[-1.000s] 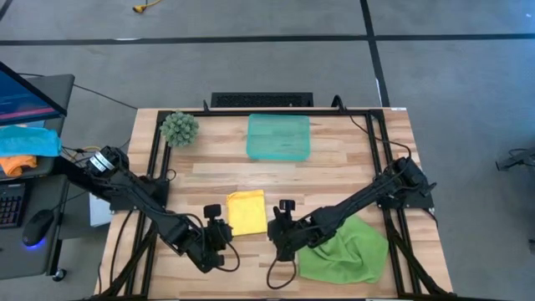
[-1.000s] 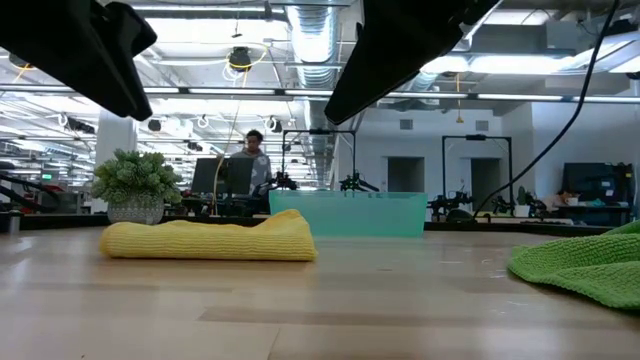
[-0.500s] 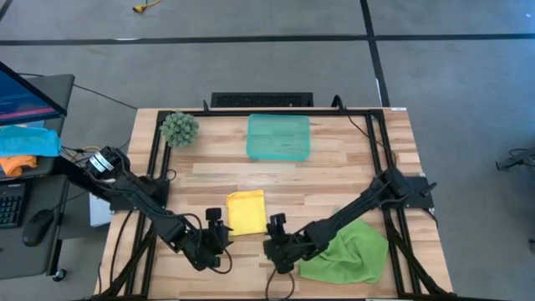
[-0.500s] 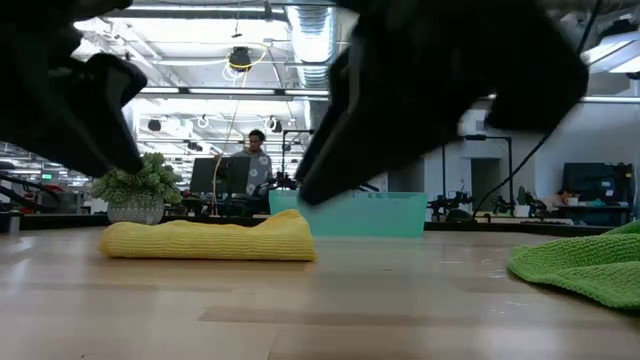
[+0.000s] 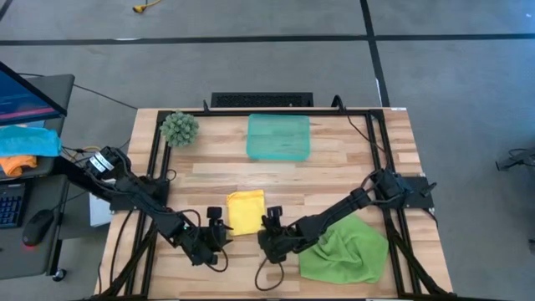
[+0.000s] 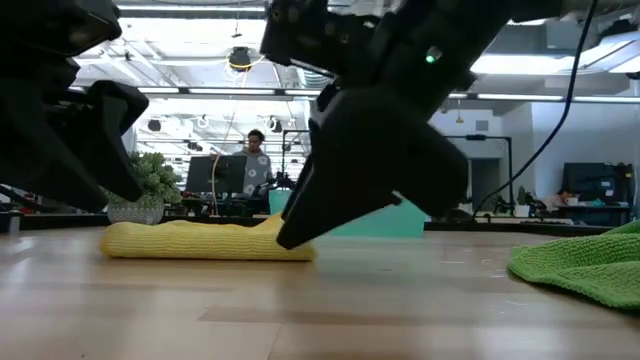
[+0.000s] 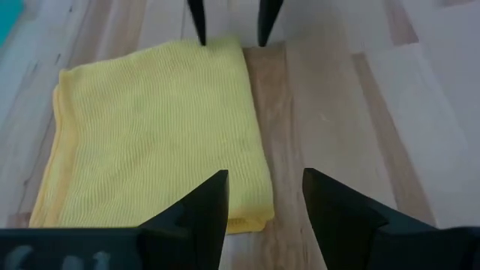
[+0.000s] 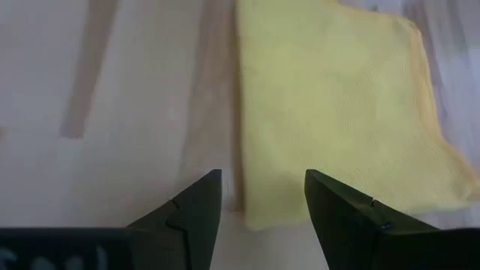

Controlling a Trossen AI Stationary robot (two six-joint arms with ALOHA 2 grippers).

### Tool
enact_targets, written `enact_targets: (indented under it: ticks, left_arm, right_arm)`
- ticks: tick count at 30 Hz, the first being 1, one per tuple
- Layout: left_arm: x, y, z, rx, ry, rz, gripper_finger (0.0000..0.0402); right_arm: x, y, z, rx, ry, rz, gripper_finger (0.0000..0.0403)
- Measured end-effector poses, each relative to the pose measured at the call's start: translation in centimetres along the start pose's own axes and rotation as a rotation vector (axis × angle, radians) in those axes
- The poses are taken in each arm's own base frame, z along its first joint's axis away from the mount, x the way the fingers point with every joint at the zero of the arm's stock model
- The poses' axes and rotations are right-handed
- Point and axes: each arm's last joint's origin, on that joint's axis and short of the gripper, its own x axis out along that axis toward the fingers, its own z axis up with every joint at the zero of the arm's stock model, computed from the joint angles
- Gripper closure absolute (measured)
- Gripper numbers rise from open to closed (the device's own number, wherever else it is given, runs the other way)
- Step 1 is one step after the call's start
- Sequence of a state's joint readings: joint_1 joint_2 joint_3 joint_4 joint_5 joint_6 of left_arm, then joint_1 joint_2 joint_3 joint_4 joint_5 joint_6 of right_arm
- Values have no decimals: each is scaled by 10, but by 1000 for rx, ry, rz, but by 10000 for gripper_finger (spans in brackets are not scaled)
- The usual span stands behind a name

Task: Roll microfiber towels into tight, uniform cylinder then place into a basket
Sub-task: Roll the yellow microfiber cloth

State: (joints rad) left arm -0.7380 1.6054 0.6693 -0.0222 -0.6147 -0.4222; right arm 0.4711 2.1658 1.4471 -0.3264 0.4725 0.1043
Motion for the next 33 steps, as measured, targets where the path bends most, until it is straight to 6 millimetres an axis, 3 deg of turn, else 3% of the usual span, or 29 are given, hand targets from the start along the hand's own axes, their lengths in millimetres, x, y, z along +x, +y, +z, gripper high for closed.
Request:
enact_targets:
  ticks: [5,13,27,33]
  left_arm:
    - [6,-5,1,23,-32,-13,237]
    - [34,-14,-10,74,5,65,237]
    - [21,-18,0,151,57,162,237]
    - [22,-11,-3,155,111,217,237]
  right_arm:
    - [4,-5,-6,24,28,-8,189]
    - [5,-6,-7,21,42,-9,194]
    - [5,-6,-7,44,46,-10,224]
    - [5,-6,-8,44,48,-10,230]
